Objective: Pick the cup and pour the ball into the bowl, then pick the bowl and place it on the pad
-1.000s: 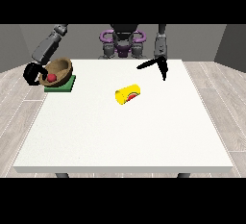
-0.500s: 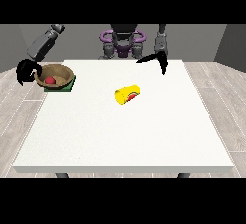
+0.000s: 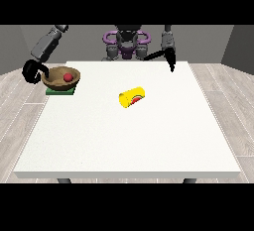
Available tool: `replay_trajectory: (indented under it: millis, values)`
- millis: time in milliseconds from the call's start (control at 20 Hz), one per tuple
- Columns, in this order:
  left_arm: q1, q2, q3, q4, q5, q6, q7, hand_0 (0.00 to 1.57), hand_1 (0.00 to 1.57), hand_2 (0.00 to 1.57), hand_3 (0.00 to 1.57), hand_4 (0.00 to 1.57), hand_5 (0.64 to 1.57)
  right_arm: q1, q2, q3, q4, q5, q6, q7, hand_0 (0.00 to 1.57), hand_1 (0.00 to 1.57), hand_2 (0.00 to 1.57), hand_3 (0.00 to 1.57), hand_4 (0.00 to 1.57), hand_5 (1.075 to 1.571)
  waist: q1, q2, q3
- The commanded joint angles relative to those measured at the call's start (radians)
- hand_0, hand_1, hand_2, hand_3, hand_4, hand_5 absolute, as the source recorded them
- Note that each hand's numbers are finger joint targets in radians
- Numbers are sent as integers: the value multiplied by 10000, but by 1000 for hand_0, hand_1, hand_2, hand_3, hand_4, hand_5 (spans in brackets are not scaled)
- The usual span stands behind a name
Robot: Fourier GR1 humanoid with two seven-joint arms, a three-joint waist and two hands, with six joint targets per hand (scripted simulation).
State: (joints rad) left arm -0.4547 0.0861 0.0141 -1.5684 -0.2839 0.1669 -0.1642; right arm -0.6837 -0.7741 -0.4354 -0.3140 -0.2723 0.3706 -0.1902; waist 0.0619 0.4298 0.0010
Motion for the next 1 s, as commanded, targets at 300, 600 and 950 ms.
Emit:
replay_trajectory:
  millis: [300,600,950]
  values:
    - [-226,172,98,-1008,-11,50,-3,0,0,0,0,0,1565,-315,-1524,101,182,508,-819,288,751,751,473,739,0,1514,58,1100,6]
    - [100,176,247,-1272,138,19,211,0,0,0,0,0,1565,-144,-1339,289,111,771,-1057,-101,0,0,379,223,0,1478,-159,841,3]
    - [822,-53,-56,-1379,19,17,443,0,0,0,0,0,1569,-436,-2388,92,242,525,137,927,0,0,256,213,0,1504,-391,86,0]
